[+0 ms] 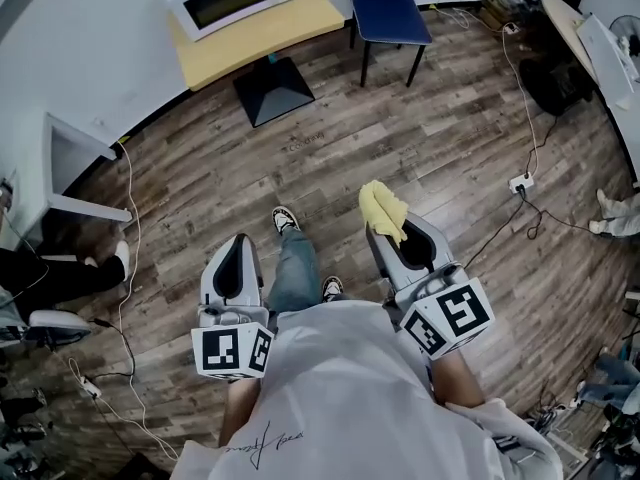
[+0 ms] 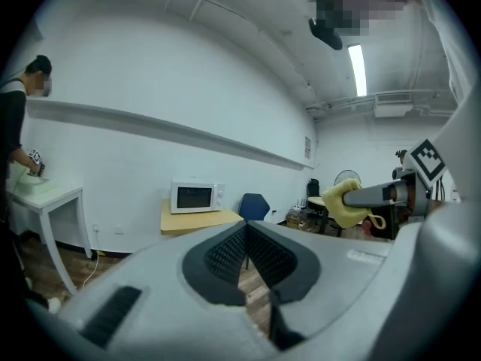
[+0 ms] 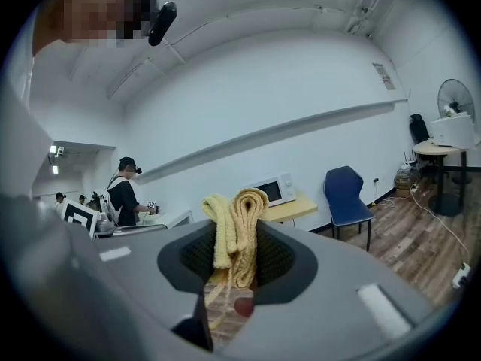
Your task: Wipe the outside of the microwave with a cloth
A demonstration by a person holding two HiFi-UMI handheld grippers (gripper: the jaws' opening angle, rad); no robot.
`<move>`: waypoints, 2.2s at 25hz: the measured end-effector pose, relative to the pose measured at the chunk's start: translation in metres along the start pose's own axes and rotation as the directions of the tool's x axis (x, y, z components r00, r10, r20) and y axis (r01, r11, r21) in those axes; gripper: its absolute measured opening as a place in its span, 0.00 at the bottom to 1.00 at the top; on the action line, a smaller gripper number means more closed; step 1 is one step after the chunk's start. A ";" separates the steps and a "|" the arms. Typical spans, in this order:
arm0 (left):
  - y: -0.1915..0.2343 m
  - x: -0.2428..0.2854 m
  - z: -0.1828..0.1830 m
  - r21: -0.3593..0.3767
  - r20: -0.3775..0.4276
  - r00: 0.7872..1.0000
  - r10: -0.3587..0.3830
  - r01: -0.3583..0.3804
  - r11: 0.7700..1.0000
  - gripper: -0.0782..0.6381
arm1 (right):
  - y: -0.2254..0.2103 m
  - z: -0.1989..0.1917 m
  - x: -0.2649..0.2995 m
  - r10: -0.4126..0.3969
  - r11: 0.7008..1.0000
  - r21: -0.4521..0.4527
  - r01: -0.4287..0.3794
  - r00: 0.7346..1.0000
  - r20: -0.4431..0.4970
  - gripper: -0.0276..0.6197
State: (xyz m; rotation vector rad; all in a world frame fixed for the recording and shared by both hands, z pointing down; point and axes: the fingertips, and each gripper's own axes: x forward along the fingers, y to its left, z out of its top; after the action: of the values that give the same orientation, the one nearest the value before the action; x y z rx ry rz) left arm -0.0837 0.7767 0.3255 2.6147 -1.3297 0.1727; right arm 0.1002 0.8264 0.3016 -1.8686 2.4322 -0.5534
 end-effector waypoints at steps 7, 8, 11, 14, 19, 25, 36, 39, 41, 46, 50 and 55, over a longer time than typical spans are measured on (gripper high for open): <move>0.009 0.079 0.029 0.085 0.024 0.994 -0.103 0.100 0.991 0.10 | -0.022 0.021 0.085 0.021 0.999 -0.023 -0.023 0.999 -0.050 0.23; 0.015 0.092 0.034 0.090 0.023 0.994 -0.106 0.103 0.991 0.10 | -0.024 0.025 0.099 0.023 0.999 -0.025 -0.024 0.998 -0.053 0.23; 0.044 0.128 0.047 0.071 0.012 0.995 -0.102 0.100 0.992 0.10 | -0.030 0.041 0.143 0.018 0.999 -0.025 -0.019 0.998 -0.061 0.23; 0.078 0.164 0.062 0.048 0.000 0.996 -0.084 0.084 0.995 0.10 | -0.036 0.057 0.188 0.014 1.000 -0.023 -0.015 0.998 -0.068 0.23; 0.135 0.215 0.091 0.081 0.009 0.997 -0.075 0.074 0.994 0.10 | -0.041 0.086 0.265 0.040 0.998 -0.048 -0.043 0.997 -0.073 0.23; 0.202 0.268 0.120 0.091 0.029 0.998 -0.052 0.049 0.995 0.10 | -0.043 0.114 0.348 0.062 0.994 -0.083 -0.067 0.996 -0.063 0.23; 0.271 0.338 0.127 0.073 -0.004 1.000 0.007 -0.007 0.997 0.10 | -0.063 0.133 0.455 0.067 0.979 -0.185 -0.085 0.993 -0.099 0.20; 0.290 0.366 0.127 0.055 -0.014 0.999 0.032 -0.031 0.998 0.10 | -0.076 0.143 0.489 0.084 0.973 -0.209 -0.101 0.993 -0.087 0.20; 0.302 0.387 0.133 0.042 0.011 0.999 0.045 -0.045 0.998 0.10 | -0.089 0.151 0.515 0.086 0.973 -0.210 -0.099 0.994 -0.071 0.20; 0.327 0.451 0.160 0.037 0.063 0.997 0.055 -0.057 0.998 0.10 | -0.115 0.186 0.572 0.174 0.952 -0.257 -0.166 0.985 0.007 0.22; 0.354 0.514 0.181 0.023 0.026 0.998 0.063 -0.064 0.998 0.10 | -0.139 0.214 0.635 0.264 0.938 -0.227 -0.264 0.964 -0.029 0.22; 0.392 0.580 0.214 -0.017 0.069 0.991 0.118 -0.117 0.993 0.10 | -0.189 0.250 0.713 0.254 0.952 -0.157 -0.264 0.964 -0.078 0.20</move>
State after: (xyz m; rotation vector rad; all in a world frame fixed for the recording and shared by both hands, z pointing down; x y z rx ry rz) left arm -0.0571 0.0461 0.2799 2.5543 -1.5041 0.0910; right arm 0.1343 0.0494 0.2612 -1.5620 2.7804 -0.4044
